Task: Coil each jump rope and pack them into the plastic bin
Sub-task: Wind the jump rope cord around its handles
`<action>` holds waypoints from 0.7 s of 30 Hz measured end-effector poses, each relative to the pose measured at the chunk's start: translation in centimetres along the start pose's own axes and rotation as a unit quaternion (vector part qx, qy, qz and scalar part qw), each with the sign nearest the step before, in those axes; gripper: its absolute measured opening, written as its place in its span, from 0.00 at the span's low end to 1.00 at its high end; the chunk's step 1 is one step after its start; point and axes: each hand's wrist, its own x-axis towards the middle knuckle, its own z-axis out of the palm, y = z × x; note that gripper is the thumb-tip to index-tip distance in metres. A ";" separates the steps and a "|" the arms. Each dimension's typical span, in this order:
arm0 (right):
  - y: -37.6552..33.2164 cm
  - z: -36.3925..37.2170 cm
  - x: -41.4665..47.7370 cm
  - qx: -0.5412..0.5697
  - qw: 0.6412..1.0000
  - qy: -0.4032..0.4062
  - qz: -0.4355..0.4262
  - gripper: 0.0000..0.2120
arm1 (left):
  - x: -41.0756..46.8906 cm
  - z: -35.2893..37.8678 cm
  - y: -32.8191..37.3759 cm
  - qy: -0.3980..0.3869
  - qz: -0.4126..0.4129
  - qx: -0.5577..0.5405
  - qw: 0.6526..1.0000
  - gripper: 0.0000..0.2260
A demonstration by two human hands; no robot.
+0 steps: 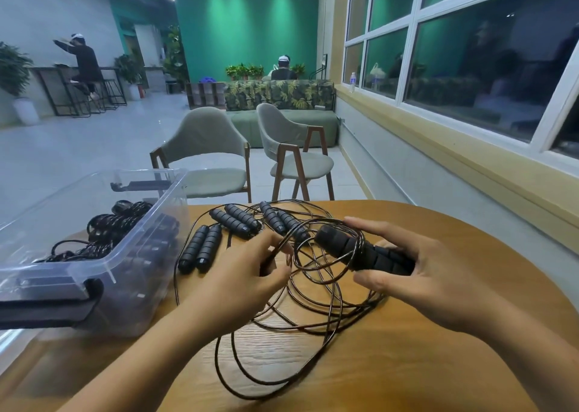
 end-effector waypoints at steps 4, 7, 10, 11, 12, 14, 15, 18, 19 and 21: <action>-0.2 0.1 -0.1 -0.024 0.997 -0.069 0.007 0.44 | 0.6 -1.0 -0.2 0.010 -0.019 -0.088 0.996 0.09; 0.2 0.3 0.0 -0.096 0.992 -0.080 0.030 0.46 | 0.7 -1.7 -0.7 0.003 -0.008 -0.062 0.998 0.12; 0.9 0.2 0.2 -0.133 0.990 -0.032 0.036 0.39 | 0.6 -2.3 -1.2 -0.093 0.001 0.034 0.995 0.22; 1.0 0.1 0.2 -0.136 0.990 -0.015 0.036 0.37 | 0.5 -2.4 -1.1 -0.128 -0.005 0.061 0.990 0.24; 0.9 0.1 0.3 -0.133 0.990 -0.004 0.036 0.35 | 0.4 -2.3 -1.1 -0.155 -0.013 0.078 0.985 0.26; 0.6 0.2 0.3 -0.123 0.992 0.005 0.033 0.33 | 0.2 -2.0 -1.2 -0.185 -0.030 0.089 0.978 0.29; 0.6 0.3 0.3 -0.120 0.992 0.009 0.031 0.31 | 0.2 -1.8 -1.3 -0.189 -0.040 0.091 0.977 0.31; 0.5 0.6 0.2 -0.105 0.994 0.009 0.027 0.28 | 0.3 -0.5 -1.6 -0.146 -0.058 0.112 0.981 0.35; 0.4 0.8 0.2 -0.102 0.994 -0.004 0.028 0.29 | 0.3 0.0 -1.6 -0.116 -0.056 0.124 0.984 0.38; 0.2 1.3 0.1 -0.090 0.995 -0.034 0.028 0.29 | 0.2 0.9 -1.2 -0.058 -0.023 0.131 0.989 0.45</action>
